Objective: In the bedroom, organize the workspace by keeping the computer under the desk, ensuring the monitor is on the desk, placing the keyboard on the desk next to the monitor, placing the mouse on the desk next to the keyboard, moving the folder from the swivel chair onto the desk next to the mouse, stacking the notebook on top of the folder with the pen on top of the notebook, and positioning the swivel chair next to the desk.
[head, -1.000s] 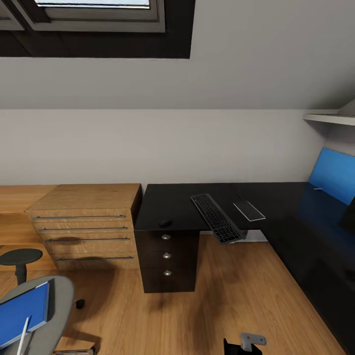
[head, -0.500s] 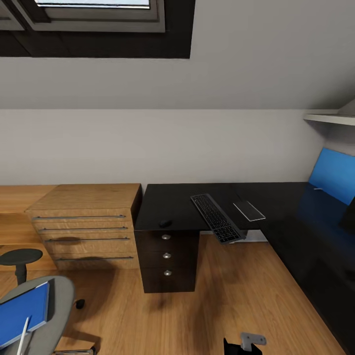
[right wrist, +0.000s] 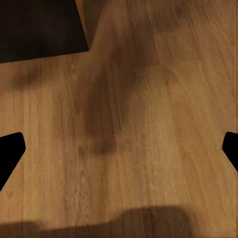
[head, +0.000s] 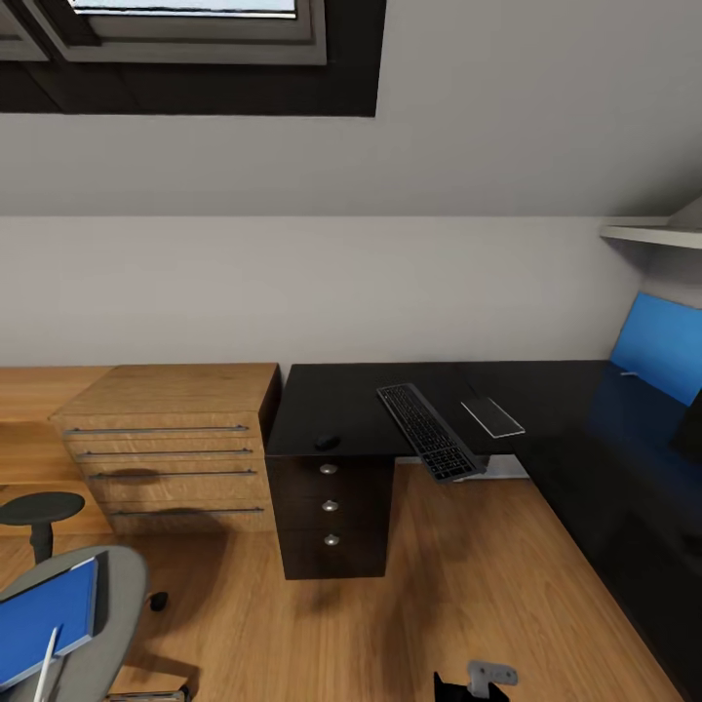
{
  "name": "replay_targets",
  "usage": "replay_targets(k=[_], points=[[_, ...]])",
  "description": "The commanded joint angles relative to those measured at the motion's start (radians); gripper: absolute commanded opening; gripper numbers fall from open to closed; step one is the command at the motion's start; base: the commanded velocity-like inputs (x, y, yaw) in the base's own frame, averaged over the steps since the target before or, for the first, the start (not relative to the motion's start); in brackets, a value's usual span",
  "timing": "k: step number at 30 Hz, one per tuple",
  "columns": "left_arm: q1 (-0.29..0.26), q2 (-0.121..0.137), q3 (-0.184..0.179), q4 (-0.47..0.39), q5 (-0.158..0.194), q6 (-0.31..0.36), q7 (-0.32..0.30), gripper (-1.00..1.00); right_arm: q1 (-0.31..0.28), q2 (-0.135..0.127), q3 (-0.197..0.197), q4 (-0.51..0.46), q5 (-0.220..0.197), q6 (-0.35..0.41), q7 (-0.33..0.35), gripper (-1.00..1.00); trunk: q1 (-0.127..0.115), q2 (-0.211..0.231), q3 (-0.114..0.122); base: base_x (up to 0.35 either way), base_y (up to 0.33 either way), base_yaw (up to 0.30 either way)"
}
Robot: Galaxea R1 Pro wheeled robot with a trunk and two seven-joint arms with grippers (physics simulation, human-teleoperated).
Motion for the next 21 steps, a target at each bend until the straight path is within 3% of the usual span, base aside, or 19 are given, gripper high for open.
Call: replay_targets(k=[1,21], points=[[-0.001,0.000,-0.004,0.002,0.010,-0.003,-0.007,1.00,-0.001,-0.001,-0.006,0.002,0.010,-0.004,-0.006,1.00,-0.004,0.007,0.002,0.000,0.000,0.000],[-0.001,0.000,-0.003,0.002,0.012,-0.003,-0.005,1.00,0.001,-0.005,-0.011,-0.001,0.007,-0.008,-0.010,1.00,-0.081,0.147,0.065,0.000,0.000,0.000]])
